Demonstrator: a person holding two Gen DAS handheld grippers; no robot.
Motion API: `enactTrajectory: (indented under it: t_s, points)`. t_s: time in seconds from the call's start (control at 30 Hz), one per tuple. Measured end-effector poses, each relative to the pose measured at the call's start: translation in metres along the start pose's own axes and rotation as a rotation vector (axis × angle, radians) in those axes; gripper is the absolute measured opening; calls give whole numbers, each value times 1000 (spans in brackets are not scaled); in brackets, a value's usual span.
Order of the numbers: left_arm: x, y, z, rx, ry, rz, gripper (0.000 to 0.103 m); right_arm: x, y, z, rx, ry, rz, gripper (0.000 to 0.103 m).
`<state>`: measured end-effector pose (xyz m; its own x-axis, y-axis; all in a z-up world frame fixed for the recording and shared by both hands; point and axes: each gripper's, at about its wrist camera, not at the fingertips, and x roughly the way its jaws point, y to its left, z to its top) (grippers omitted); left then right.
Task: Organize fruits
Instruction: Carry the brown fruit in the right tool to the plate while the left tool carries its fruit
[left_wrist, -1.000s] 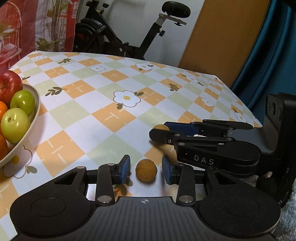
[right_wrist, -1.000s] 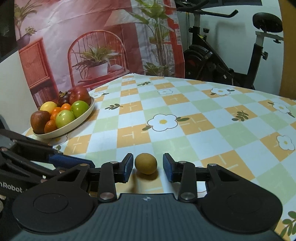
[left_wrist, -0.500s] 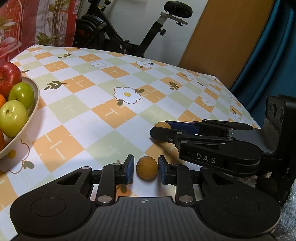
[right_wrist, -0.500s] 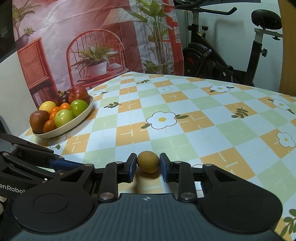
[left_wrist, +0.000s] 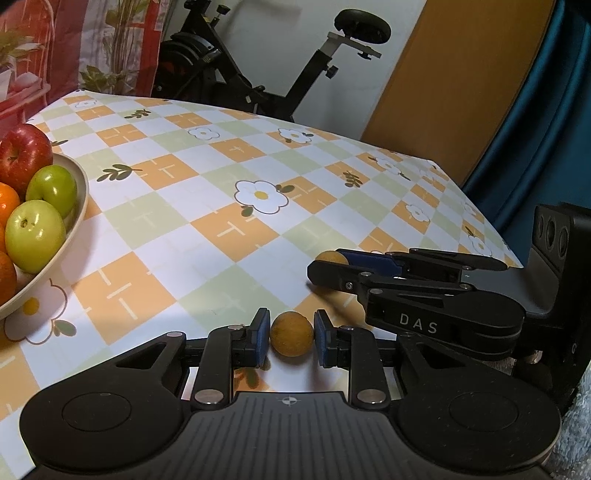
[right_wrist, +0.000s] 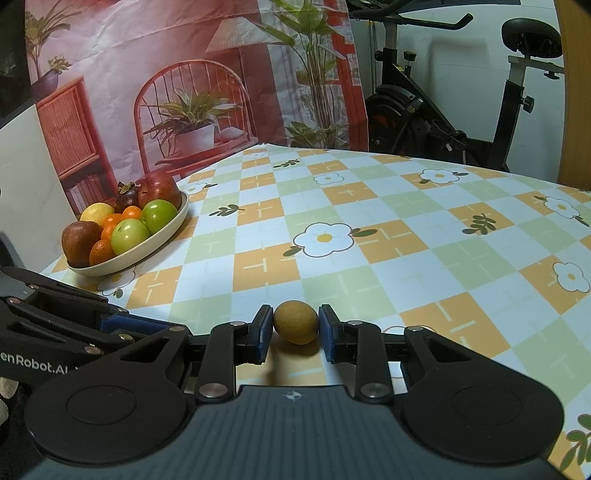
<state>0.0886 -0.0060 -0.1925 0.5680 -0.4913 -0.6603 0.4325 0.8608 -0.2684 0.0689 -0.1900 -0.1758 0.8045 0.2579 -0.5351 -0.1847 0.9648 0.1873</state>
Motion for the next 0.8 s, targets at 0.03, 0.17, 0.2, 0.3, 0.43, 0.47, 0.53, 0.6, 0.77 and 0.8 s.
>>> enactTrajectory:
  t_s: [0.03,0.17,0.2,0.3,0.43,0.47,0.53,0.6,0.77,0.8]
  points:
    - [-1,0,0,-2,-2,1,27,0,0,0,0,-1,0,30]
    - [-2,3,0,-16,-11,5,27,-1,0,0,0,-1,0,30]
    - [-2,4,1,-22,-13,6,27,-1,0,0,1,-2,0,30]
    - [-4,6,2,-35,-20,7,27,-1,-1,0,0,-2,0,30]
    - [-9,10,5,-47,-37,6,27,-2,-1,0,4,-2,-2,30]
    - [-11,11,7,-51,-42,8,27,-2,0,0,2,0,-7,30]
    - [-13,13,9,-56,-50,14,27,-2,1,1,-4,1,-13,30]
    - [-17,16,12,-65,-60,17,27,-2,2,2,-1,2,-16,30]
    - [-28,23,20,-78,-91,30,27,-4,3,6,9,0,-13,30]
    - [-30,24,22,-79,-98,32,27,-5,3,7,13,0,-11,30]
